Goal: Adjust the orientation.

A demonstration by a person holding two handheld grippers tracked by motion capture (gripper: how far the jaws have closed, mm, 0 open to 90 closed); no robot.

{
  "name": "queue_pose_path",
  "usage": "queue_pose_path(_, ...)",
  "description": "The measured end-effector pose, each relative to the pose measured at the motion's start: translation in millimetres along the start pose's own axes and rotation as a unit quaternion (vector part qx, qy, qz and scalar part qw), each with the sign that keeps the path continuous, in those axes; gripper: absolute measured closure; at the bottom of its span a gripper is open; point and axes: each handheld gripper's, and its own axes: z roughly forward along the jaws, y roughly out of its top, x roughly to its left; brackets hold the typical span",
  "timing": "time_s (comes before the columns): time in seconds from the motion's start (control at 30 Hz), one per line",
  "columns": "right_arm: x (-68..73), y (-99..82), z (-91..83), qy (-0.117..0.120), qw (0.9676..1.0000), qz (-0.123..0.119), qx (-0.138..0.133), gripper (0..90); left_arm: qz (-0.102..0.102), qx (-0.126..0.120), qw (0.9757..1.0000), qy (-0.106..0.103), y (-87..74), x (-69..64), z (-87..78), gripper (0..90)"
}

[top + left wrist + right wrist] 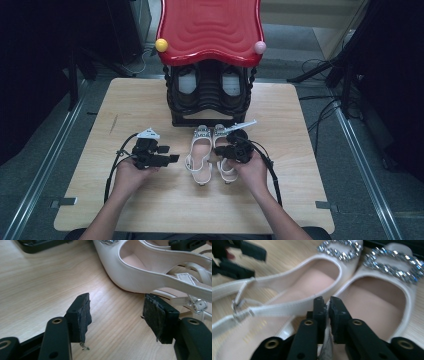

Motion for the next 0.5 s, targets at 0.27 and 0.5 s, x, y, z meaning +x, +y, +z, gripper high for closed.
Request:
queue_pose_path(0.27, -5.7, 0.9, -13.8, 0.027, 0.9991, 0.009, -0.031, 83.4, -0.001, -0.005, 0.9998, -0.019, 2.8, -7.8, 1.7, 53.3)
queue_pose_path(0.5, -13.5, -4.4, -44.5, 0.029, 0.9973, 0.007, -0.067, 90.0, 0.012, 0.009, 0.9976, -0.068, 8.5, -15.9, 7.7, 81.1)
